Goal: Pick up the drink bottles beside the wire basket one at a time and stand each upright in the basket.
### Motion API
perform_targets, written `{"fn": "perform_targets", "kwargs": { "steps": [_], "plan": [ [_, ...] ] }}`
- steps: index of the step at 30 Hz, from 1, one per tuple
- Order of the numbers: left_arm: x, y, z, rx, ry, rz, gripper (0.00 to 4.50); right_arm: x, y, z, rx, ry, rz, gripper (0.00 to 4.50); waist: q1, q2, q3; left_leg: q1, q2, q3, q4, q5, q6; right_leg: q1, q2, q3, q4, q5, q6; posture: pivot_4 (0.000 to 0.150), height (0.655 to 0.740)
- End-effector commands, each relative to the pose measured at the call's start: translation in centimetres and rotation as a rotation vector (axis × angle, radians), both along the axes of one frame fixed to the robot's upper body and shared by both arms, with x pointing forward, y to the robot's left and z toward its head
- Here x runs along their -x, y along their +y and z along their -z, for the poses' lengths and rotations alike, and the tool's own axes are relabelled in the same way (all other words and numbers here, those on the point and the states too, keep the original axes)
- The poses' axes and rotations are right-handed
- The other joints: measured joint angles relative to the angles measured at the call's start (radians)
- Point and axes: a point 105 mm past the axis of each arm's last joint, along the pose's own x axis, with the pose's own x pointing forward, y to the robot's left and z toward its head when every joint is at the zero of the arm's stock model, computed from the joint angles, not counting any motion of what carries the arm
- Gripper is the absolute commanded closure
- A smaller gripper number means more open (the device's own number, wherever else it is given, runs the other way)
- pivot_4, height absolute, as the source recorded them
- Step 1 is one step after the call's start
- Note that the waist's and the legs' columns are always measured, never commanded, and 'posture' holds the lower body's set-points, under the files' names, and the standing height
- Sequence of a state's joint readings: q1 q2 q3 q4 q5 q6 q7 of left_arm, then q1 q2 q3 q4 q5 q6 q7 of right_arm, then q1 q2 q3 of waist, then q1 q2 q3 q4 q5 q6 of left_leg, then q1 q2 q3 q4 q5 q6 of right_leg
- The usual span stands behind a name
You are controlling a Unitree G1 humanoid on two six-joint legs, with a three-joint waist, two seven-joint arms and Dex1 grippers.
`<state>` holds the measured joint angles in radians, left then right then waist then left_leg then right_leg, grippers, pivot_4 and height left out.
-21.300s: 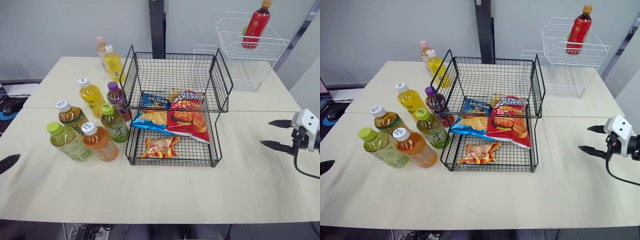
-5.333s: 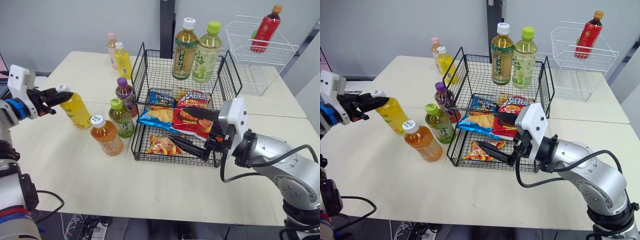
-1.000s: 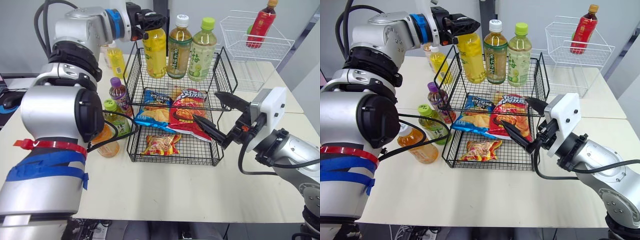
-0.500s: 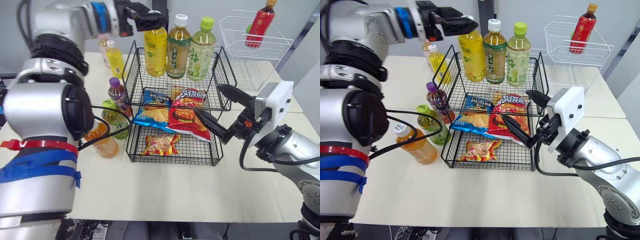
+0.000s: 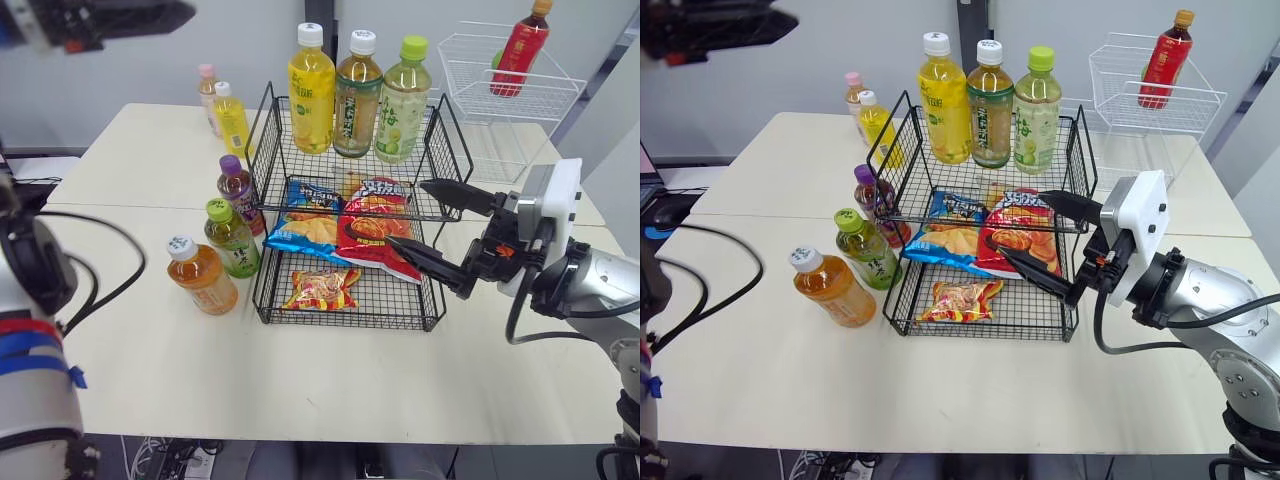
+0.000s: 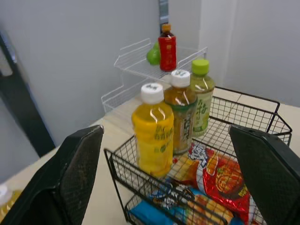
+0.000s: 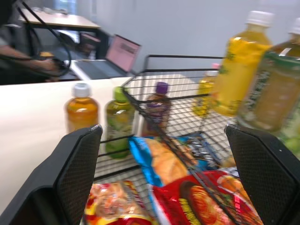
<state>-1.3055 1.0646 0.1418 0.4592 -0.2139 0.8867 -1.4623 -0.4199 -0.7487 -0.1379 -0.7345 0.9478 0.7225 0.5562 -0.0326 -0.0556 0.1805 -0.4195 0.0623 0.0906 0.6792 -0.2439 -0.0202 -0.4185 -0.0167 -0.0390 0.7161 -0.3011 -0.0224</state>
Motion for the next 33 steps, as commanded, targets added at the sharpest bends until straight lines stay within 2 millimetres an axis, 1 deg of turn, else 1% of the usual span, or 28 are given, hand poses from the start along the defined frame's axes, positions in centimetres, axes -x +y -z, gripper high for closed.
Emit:
{"fn": "perform_targets", "kwargs": {
  "steps": [1, 3, 6, 10, 14, 17, 21, 25, 28, 33],
  "plan": [
    [3.5, 1.2, 1.8, -0.030, 0.032, -0.029, 0.05, 0.7, 0.8, 0.0, 0.035, -0.012, -0.128, 0.00, -0.002, 0.000, 0.000, 0.001, 0.000, 0.001, 0.000, 0.000, 0.000, 0.000, 0.000, 0.001, 0.000, 0.000, 0.000, 0.150, 0.7400],
    [4.6, 2.1, 4.1, -0.036, 0.086, -0.075, 0.05, 0.6, 1.1, 0.2, 0.047, -0.006, -0.173, 0.00, 0.000, 0.000, 0.000, 0.001, 0.001, 0.001, 0.000, 0.000, 0.000, 0.000, 0.000, 0.000, 0.001, -0.001, -0.001, 0.150, 0.7400],
    [6.4, 2.5, 7.9, -0.049, 0.159, -0.101, 0.05, 0.6, 1.6, 0.4, 0.063, 0.003, -0.235, 0.00, 0.004, 0.000, 0.000, 0.002, 0.001, 0.000, 0.000, -0.001, 0.001, 0.002, 0.000, -0.001, 0.001, -0.001, -0.001, 0.150, 0.7400],
    [8.4, 1.8, 11.2, -0.016, 0.215, -0.115, 0.05, 1.0, 2.0, 1.0, 0.076, 0.025, -0.284, 0.00, 0.015, 0.000, 0.000, 0.004, 0.000, -0.002, 0.000, -0.002, 0.003, 0.006, -0.002, -0.003, 0.000, -0.001, -0.001, 0.150, 0.7400],
    [9.5, 0.7, 13.8, 0.012, 0.226, -0.151, 0.05, 1.4, 2.3, 1.3, 0.073, 0.040, -0.317, 0.00, 0.021, 0.000, -0.001, 0.006, 0.000, -0.004, 0.000, -0.002, 0.003, 0.008, -0.002, -0.005, -0.001, -0.001, -0.001, 0.150, 0.7400],
    [8.8, 0.5, 14.7, 0.079, 0.145, -0.240, 0.05, 1.4, 2.5, 1.4, 0.073, 0.040, -0.325, 0.00, 0.028, 0.001, -0.001, 0.010, 0.000, -0.004, 0.000, -0.002, 0.004, 0.012, -0.002, -0.004, -0.001, -0.001, -0.001, 0.150, 0.7400],
    [7.9, -0.6, 15.8, 0.151, 0.090, -0.299, 0.05, 1.5, 2.7, 1.5, 0.074, 0.042, -0.332, 0.00, 0.030, 0.000, -0.001, 0.012, 0.000, -0.004, -0.001, -0.002, 0.003, 0.014, -0.002, -0.004, -0.001, 0.000, -0.002, 0.150, 0.7400],
    [6.5, -1.4, 16.0, 0.148, 0.008, -0.354, 0.05, 1.6, 2.8, 1.5, 0.079, 0.041, -0.334, 0.00, 0.030, -0.001, -0.002, 0.012, 0.000, -0.004, -0.001, -0.002, 0.003, 0.014, -0.002, -0.004, -0.001, 0.000, -0.002, 0.150, 0.7400],
    [5.6, -1.3, 16.1, 0.145, -0.041, -0.397, 0.05, 1.6, 2.9, 1.5, 0.078, 0.039, -0.332, 0.00, 0.030, -0.001, -0.002, 0.012, 0.000, -0.004, -0.001, -0.002, 0.003, 0.014, -0.002, -0.004, -0.001, 0.000, -0.002, 0.150, 0.7400],
    [4.5, -1.7, 17.3, 0.167, -0.048, -0.406, 0.05, 1.5, 3.0, 1.4, 0.075, 0.038, -0.329, 0.00, 0.030, -0.001, -0.001, 0.012, 0.000, -0.004, -0.001, -0.002, 0.003, 0.014, -0.002, -0.004, -0.001, 0.000, -0.002, 0.150, 0.7400]
  ]
}}
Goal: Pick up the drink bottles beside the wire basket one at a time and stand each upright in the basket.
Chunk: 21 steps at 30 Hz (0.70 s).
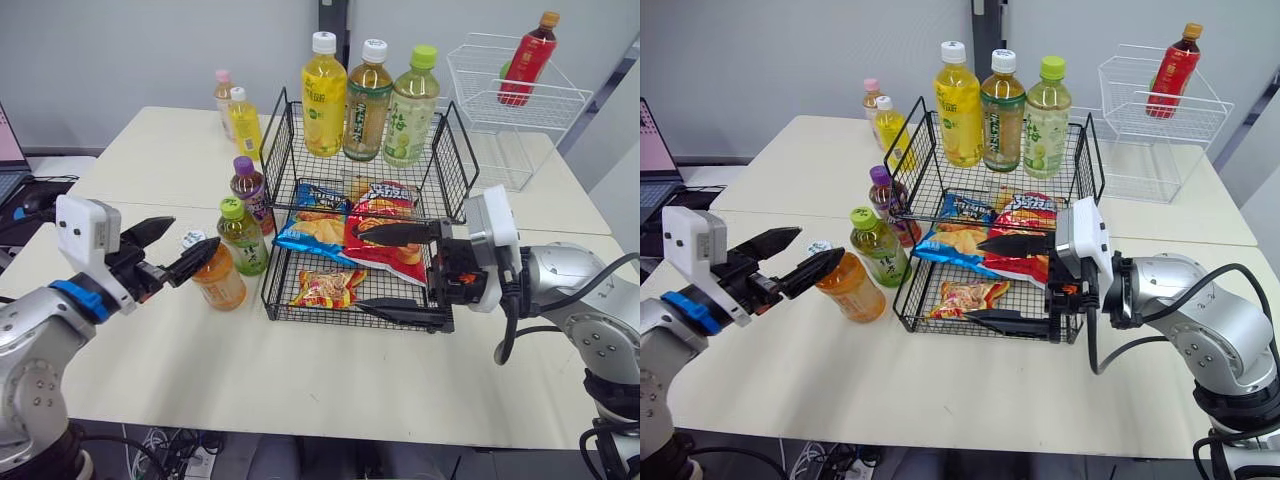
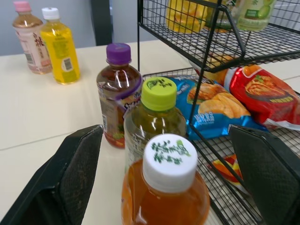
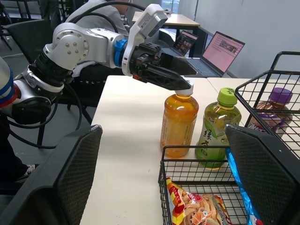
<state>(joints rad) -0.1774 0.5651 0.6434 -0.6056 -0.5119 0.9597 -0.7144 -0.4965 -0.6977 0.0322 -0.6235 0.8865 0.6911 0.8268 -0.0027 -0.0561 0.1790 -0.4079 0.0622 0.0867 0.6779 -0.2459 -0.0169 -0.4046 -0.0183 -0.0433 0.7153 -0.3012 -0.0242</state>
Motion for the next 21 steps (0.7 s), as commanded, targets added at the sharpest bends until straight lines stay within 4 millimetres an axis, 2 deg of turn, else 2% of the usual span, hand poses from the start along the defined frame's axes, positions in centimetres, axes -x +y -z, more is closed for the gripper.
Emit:
{"fn": "perform_targets", "kwargs": {
  "steps": [1, 8, 11, 13, 19, 21],
  "plan": [
    [-0.5, -0.2, 0.4, -0.014, -0.031, -0.011, 0.05, 0.6, 0.3, -0.9, -0.010, -0.045, -0.022, 0.00, 0.000, 0.000, 0.000, 0.000, 0.000, 0.000, 0.000, 0.000, 0.000, 0.000, 0.000, 0.000, 0.000, 0.000, 0.000, 0.150, 0.7400],
    [-1.4, -1.0, 1.4, -0.009, -0.041, -0.004, 0.05, 0.6, 0.4, -1.0, -0.016, -0.045, -0.016, 0.00, 0.000, 0.000, 0.000, 0.000, 0.000, 0.000, 0.000, 0.000, 0.000, 0.000, 0.000, 0.000, -0.001, 0.000, 0.000, 0.150, 0.7400],
    [-1.7, -1.3, 1.5, -0.013, -0.047, 0.006, 0.63, 0.6, 0.4, -1.0, -0.017, -0.045, -0.012, 0.00, 0.000, 0.000, 0.000, 0.000, 0.000, 0.000, 0.000, 0.000, 0.000, 0.000, 0.000, 0.000, -0.001, 0.000, 0.000, 0.150, 0.7400],
    [-1.8, -1.3, 1.7, -0.008, -0.039, 0.013, 1.18, 0.6, 0.4, -1.0, -0.017, -0.045, -0.010, 0.00, 0.000, 0.000, 0.000, 0.000, 0.000, 0.000, 0.000, 0.000, 0.000, 0.000, 0.000, 0.000, -0.001, 0.000, 0.000, 0.150, 0.7400],
    [-1.8, -1.1, 1.6, -0.002, -0.049, 0.014, 3.08, 0.6, 0.4, -1.1, -0.019, -0.047, 0.002, 0.00, 0.000, 0.000, 0.000, 0.000, 0.000, 0.000, -0.001, 0.000, 0.000, 0.000, 0.000, 0.000, -0.001, 0.000, 0.000, 0.150, 0.7400],
    [-1.5, -1.1, 1.3, 0.003, -0.056, 0.025, 3.13, 0.6, 0.3, -1.1, -0.020, -0.048, 0.007, 0.00, 0.000, 0.000, 0.000, 0.000, 0.000, 0.000, -0.001, 0.000, 0.000, 0.000, 0.000, 0.000, -0.002, 0.000, 0.000, 0.150, 0.7400]
  ]
}}
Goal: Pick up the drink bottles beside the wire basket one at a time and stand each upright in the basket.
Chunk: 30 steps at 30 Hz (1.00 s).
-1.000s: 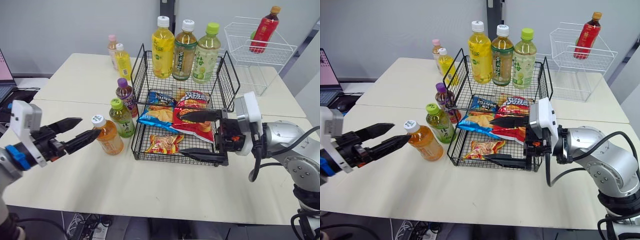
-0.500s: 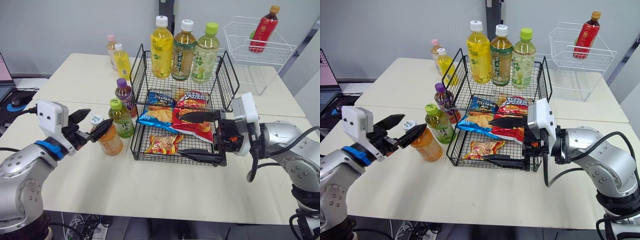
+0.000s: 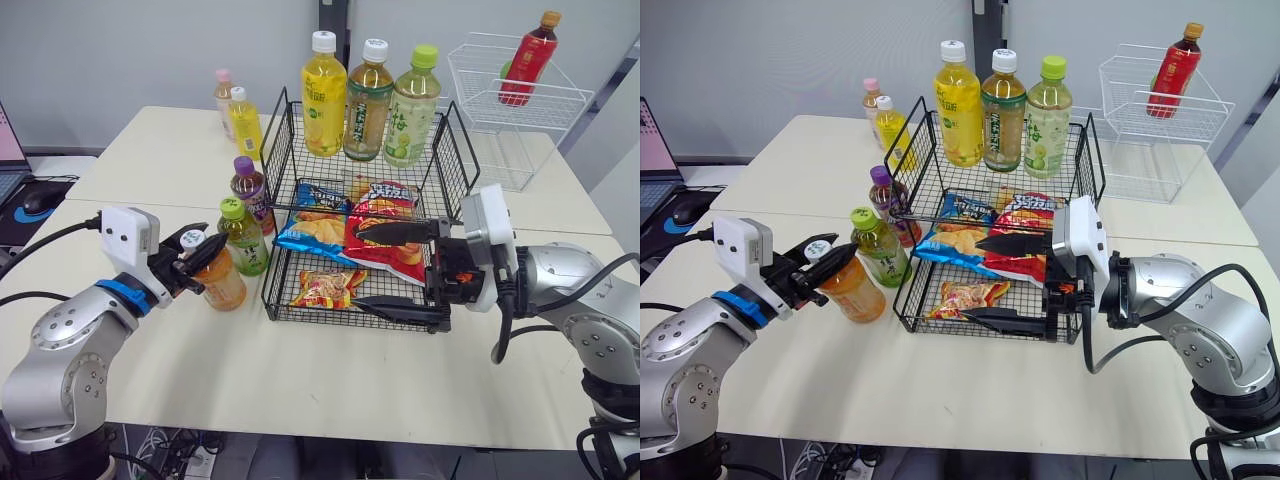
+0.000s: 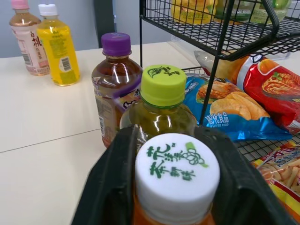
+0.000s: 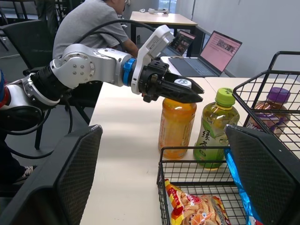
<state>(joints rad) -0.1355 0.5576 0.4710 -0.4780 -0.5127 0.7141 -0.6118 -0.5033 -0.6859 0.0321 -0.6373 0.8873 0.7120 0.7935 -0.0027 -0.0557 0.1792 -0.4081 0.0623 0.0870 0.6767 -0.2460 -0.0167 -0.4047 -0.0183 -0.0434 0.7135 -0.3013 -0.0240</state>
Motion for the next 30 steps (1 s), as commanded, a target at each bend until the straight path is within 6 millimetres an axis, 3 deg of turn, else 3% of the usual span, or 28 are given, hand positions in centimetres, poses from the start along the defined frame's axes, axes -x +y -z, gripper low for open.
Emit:
{"fn": "perform_targets", "kwargs": {
  "steps": [1, 9, 16, 20, 24, 27, 30],
  "plan": [
    [0.6, -0.2, -1.0, -0.003, -0.037, 0.031, 3.13, 0.7, 0.1, -0.9, -0.016, -0.048, -0.010, 0.00, 0.000, 0.000, 0.000, 0.000, 0.000, 0.000, 0.000, 0.000, 0.000, 0.000, 0.000, 0.000, 0.000, 0.000, 0.000, 0.150, 0.7400],
    [4.3, 0.6, -6.5, -0.078, 0.014, 0.238, 3.13, 0.2, -1.7, -1.9, -0.039, -0.080, 0.078, 0.00, -0.002, 0.000, 0.002, -0.002, 0.000, 0.000, -0.001, 0.000, 0.000, -0.001, 0.000, -0.001, -0.002, 0.000, 0.000, 0.150, 0.7400],
    [3.8, 2.2, -17.3, -0.027, -0.114, 0.278, 3.13, -0.4, -3.8, -2.5, -0.039, -0.104, 0.171, 0.00, 0.008, 0.001, 0.003, -0.002, 0.000, -0.001, -0.001, 0.000, 0.000, -0.001, 0.000, -0.002, -0.004, -0.003, 0.005, 0.150, 0.7400],
    [2.6, 2.4, -22.4, 0.015, -0.204, 0.298, 3.13, -0.4, -4.2, -2.6, -0.042, -0.109, 0.202, 0.00, 0.005, 0.002, 0.004, -0.003, -0.001, -0.001, -0.003, 0.000, 0.000, -0.001, 0.000, -0.002, -0.007, -0.003, 0.006, 0.150, 0.7400],
    [0.7, 0.1, -25.1, 0.001, -0.224, 0.399, 3.13, -0.4, -4.6, -2.5, -0.047, -0.119, 0.241, 0.00, 0.009, 0.002, 0.004, -0.004, -0.001, -0.001, -0.005, 0.000, 0.000, -0.002, 0.001, -0.003, -0.010, -0.003, 0.006, 0.150, 0.7400],
    [-1.2, -2.5, -27.3, 0.013, -0.268, 0.483, 3.13, -0.2, -4.9, -2.6, -0.071, -0.125, 0.278, 0.00, 0.016, 0.001, 0.004, -0.008, -0.001, -0.002, -0.005, 0.000, 0.000, -0.003, 0.001, -0.004, -0.012, -0.003, 0.006, 0.150, 0.7400],
    [-2.4, -5.5, -28.3, 0.007, -0.267, 0.592, 3.13, 0.4, -4.9, -2.3, -0.073, -0.127, 0.308, 0.00, 0.018, 0.001, 0.004, -0.010, -0.001, -0.002, -0.004, 0.000, 0.000, -0.004, 0.002, -0.005, -0.014, -0.003, 0.006, 0.150, 0.7400]
  ]
}}
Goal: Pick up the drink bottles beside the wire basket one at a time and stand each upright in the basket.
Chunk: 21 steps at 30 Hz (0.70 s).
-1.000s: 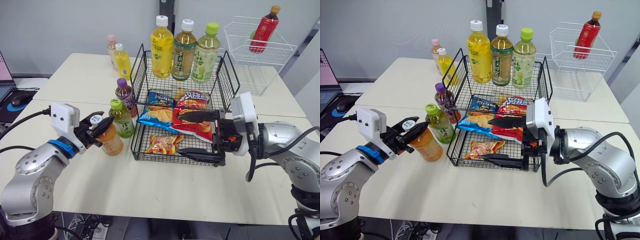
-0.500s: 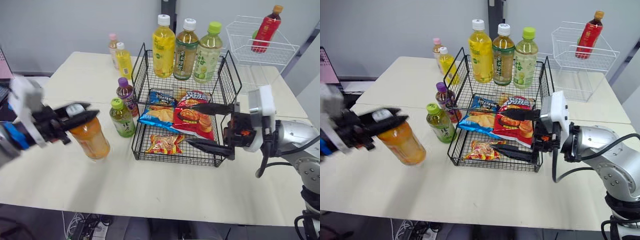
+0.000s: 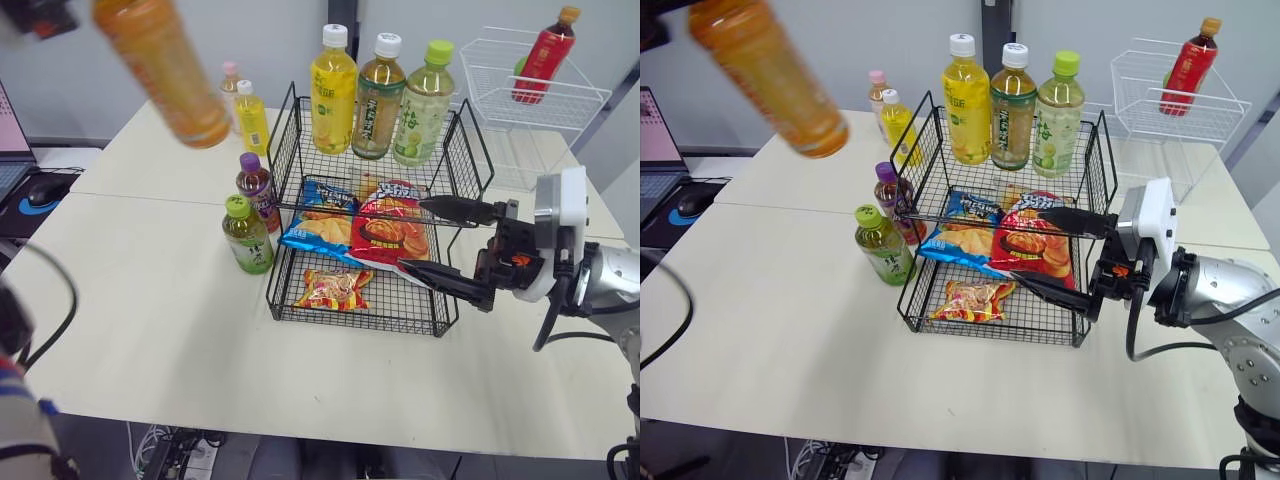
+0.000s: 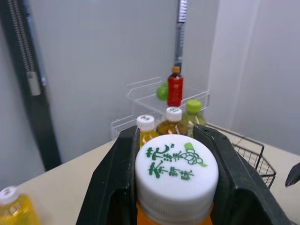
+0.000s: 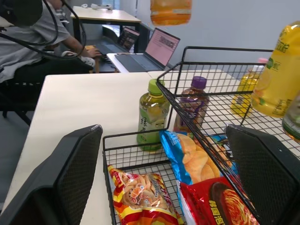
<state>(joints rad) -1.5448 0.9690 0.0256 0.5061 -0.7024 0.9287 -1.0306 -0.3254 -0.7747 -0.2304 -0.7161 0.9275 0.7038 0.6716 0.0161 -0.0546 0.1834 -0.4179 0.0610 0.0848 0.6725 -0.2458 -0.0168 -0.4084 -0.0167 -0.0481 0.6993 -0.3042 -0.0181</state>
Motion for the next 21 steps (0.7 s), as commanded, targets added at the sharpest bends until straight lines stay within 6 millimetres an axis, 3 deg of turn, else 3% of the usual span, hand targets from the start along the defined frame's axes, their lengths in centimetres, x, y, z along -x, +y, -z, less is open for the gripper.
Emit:
{"fn": "perform_targets", "kwargs": {
  "steps": [1, 7, 12, 21],
  "plan": [
    [0.3, -2.3, -2.4, -0.022, -0.090, 0.099, 3.13, 1.1, -0.1, -0.9, -0.013, -0.066, 0.025, 0.00, -0.001, 0.000, 0.000, 0.000, 0.000, 0.001, 0.000, 0.000, 0.000, 0.000, 0.000, 0.001, 0.000, 0.000, 0.000, 0.150, 0.7400],
    [-1.2, -8.3, -2.1, -0.080, -0.089, 0.276, 3.13, 0.6, -1.2, -1.3, -0.026, -0.102, 0.158, 0.00, -0.016, 0.000, 0.000, -0.002, -0.001, 0.002, -0.003, 0.002, -0.003, -0.002, 0.000, 0.002, -0.002, 0.002, -0.004, 0.150, 0.7400],
    [-2.4, -13.1, 0.1, -0.137, -0.077, 0.387, 3.13, 0.5, -2.1, -1.1, -0.031, -0.101, 0.270, 0.00, -0.019, 0.001, 0.001, -0.001, -0.001, 0.003, -0.006, 0.002, -0.004, -0.003, 0.000, 0.003, -0.002, 0.002, -0.004, 0.150, 0.7400],
    [-4.2, -18.5, 3.8, -0.202, -0.111, 0.423, 3.13, 0.3, -3.3, -1.4, -0.059, -0.105, 0.366, 0.00, -0.020, 0.002, 0.001, 0.000, -0.001, 0.004, -0.006, 0.002, -0.004, -0.003, 0.000, 0.005, -0.002, 0.002, -0.004, 0.150, 0.7400]
  ]
}}
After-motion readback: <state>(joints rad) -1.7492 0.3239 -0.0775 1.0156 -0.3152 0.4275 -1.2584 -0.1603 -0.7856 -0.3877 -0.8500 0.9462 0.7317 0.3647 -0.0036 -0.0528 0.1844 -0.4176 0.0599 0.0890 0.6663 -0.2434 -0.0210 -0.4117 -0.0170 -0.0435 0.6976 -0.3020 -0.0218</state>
